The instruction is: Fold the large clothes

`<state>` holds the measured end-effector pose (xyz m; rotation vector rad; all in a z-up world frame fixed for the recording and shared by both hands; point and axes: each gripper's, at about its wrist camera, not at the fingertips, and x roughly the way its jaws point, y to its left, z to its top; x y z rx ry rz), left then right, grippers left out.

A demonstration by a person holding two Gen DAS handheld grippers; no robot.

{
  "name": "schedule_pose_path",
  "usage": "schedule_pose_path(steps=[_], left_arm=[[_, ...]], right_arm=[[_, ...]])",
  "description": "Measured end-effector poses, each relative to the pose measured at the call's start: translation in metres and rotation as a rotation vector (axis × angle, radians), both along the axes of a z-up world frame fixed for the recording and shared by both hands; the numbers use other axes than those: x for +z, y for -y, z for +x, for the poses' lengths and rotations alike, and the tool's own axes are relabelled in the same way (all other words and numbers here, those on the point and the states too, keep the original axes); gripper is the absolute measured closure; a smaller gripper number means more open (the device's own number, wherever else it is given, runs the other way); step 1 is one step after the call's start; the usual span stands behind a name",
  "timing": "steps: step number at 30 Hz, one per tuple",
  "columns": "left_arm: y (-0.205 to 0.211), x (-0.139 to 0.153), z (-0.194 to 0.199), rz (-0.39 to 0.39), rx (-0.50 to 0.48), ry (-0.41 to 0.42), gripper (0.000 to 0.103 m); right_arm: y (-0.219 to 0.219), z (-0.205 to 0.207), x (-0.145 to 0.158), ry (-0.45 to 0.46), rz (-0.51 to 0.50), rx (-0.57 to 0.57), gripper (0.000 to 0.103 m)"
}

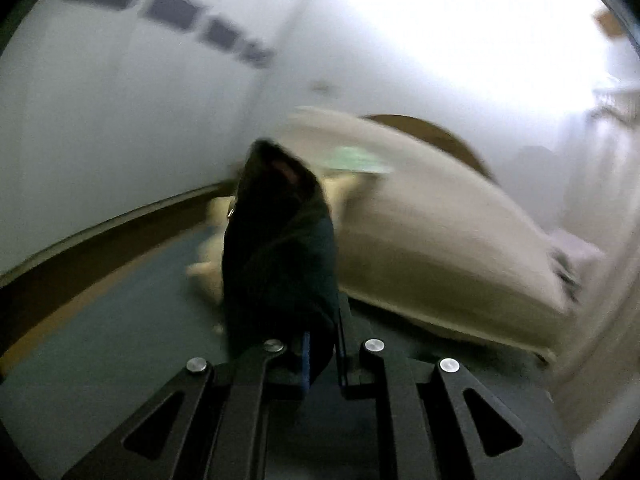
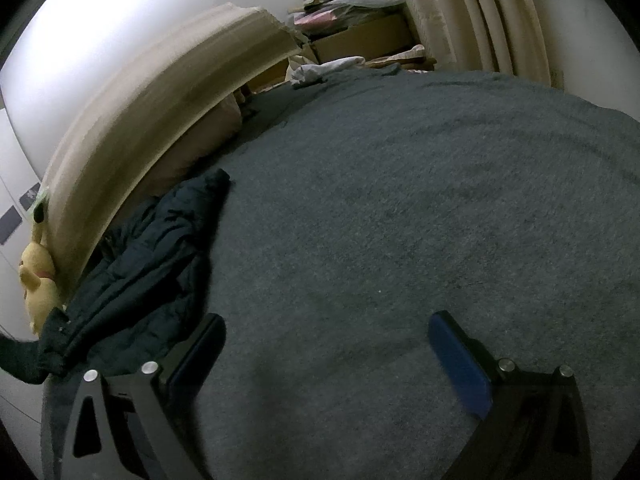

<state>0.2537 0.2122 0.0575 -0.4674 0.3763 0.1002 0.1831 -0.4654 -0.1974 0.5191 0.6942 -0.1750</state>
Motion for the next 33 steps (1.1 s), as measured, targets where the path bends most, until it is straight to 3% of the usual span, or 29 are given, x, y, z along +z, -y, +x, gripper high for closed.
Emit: schedule_pose_path(steps=[2,5,11,15,22,23,24,25,27,31,33], left_arm=[[0.061,0.017,0.011,0.047,-0.12,0.035,0.093],[0.136,0.02,0.027,0.102,-0.268,0.032,0.093],[0.243,-0.022,0.054,0.142,-0.425,-0.089,0.094],[0.286,-0.062,0.07,0.175,-0.452,-0.185,0.094],[0.315,-0.099,0.078,0.185,-0.475,-0.306,0.092],[0.316,-0.104,0.081,0.184,-0.475,-0.326,0.089],[0.316,-0.109,0.084,0.177,-0.487,-0.355,0.077],[0.315,-0.11,0.086,0.157,-0.5,-0.377,0.053],[0.307,-0.107,0.086,0.107,-0.49,-0.376,0.02],[0.301,-0.097,0.092,0.065,-0.487,-0.342,0.019],[0.281,-0.084,0.084,-0.009,-0.489,-0.312,0.019]], right_arm=[[0.001,-0.001,0.0,0.008,0.01,0.001,0.0],[0.003,-0.003,0.0,0.021,0.025,0.003,0.0],[0.005,-0.006,-0.001,0.044,0.052,0.005,0.0],[0.007,-0.008,-0.001,0.055,0.064,0.007,0.0],[0.009,-0.01,-0.002,0.067,0.079,0.009,0.0],[0.009,-0.01,-0.002,0.068,0.079,0.009,0.0],[0.009,-0.01,-0.001,0.069,0.08,0.009,0.0],[0.009,-0.01,-0.001,0.069,0.081,0.009,0.0],[0.009,-0.01,-0.001,0.069,0.08,0.01,0.0],[0.009,-0.009,-0.001,0.064,0.076,0.01,0.0],[0.009,-0.009,0.0,0.058,0.075,0.01,0.0]])
